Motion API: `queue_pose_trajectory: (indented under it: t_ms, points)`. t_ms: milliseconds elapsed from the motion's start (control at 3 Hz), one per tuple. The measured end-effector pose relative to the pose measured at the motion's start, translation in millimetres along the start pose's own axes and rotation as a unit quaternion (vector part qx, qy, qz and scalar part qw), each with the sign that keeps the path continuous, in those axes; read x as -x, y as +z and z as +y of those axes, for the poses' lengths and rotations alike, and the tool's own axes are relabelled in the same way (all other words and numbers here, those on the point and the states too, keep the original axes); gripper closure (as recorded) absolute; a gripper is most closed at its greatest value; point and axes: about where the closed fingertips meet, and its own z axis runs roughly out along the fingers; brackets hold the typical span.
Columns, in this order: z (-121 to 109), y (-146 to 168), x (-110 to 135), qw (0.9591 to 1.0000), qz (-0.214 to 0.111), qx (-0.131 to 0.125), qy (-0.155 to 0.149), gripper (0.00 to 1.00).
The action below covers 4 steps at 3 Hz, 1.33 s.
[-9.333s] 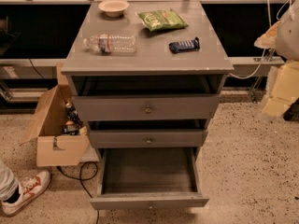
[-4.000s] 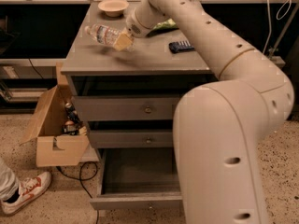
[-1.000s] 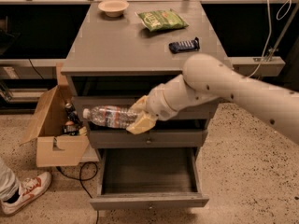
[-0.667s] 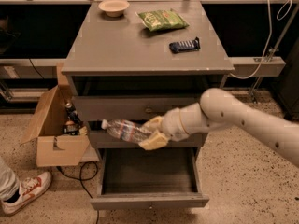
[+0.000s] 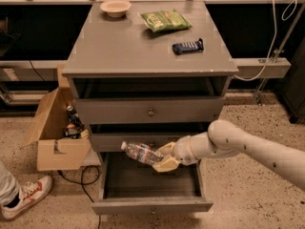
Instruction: Place water bottle into bottom drawer
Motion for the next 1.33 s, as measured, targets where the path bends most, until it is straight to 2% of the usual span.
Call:
queue_pose_trajectory:
  t_ms: [333,667,1333]
  points:
    - [-2.9,31.9,-41.7,0.9988,0.033,0.014,0.034,1.00]
    - [-3.0,32.1,-41.9,0.9988,0.033,0.014,0.035,1.00]
    - [-32.6,67.3,-119.9,0.9970,0.039,0.029,0.061,1.00]
